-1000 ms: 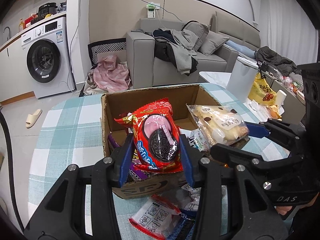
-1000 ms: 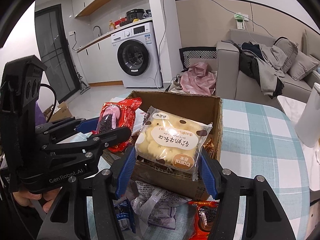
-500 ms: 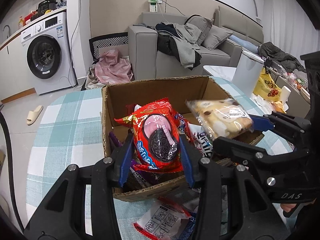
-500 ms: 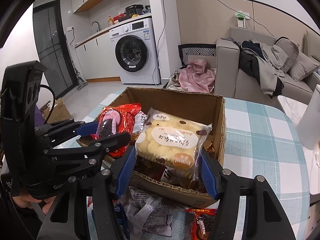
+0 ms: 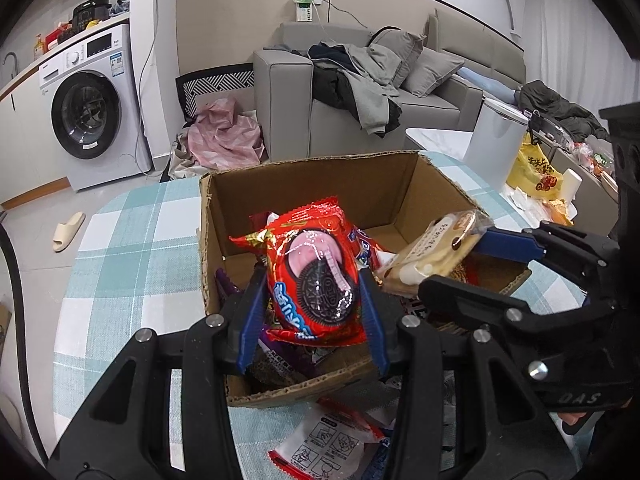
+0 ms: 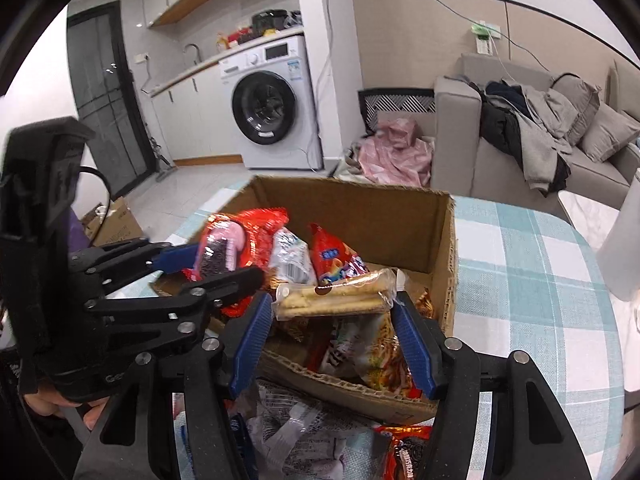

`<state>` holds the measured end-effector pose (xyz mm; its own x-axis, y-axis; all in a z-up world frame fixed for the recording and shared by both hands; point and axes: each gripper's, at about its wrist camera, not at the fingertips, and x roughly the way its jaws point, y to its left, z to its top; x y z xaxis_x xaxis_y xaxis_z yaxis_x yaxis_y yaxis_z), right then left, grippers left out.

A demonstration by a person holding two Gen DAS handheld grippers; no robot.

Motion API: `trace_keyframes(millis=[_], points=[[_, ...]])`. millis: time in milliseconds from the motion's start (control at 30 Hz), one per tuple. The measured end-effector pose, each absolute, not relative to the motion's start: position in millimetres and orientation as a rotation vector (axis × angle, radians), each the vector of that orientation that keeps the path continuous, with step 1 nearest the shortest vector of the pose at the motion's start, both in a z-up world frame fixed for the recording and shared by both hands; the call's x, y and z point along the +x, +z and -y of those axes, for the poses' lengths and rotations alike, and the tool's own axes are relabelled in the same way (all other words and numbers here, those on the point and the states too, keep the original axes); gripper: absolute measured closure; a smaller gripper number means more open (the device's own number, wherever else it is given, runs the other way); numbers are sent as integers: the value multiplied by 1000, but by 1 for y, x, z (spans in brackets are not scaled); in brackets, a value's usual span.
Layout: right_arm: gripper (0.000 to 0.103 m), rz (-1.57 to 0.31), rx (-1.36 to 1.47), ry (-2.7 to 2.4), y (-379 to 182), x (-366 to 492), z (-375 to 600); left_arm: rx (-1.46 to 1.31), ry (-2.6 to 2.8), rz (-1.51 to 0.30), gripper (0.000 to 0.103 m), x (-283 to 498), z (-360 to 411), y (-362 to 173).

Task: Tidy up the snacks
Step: 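Open both grippers to drop the Oreo and bun packs into the box, then move both grippers back toward the blue and white packs on the table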

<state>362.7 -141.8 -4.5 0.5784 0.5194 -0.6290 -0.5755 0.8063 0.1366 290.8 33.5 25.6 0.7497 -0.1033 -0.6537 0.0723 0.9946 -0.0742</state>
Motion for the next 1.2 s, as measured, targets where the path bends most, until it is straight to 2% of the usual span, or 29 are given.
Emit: trace_keyframes(millis=[100,167,267,400,533,1200], points=[[24,-660,-100,629,2,353,145,-50,-86,-705,58,285,-34,28],[20,-632,-108,620,8,346,148,-52,-77,-691,36,279,-35,31],[12,-623,-125,580,12,340,155,-59,-86,-667,21,269,-36,38],[6,-631,-120,532,16,334,167,-61,-67,-659,16,254,-36,46],[0,-638,-61,520,16,326,186,-67,-66,-642,1,235,-37,51],[0,-669,-40,506,4,279,230,-125,-38,-615,1,150,-35,44]])
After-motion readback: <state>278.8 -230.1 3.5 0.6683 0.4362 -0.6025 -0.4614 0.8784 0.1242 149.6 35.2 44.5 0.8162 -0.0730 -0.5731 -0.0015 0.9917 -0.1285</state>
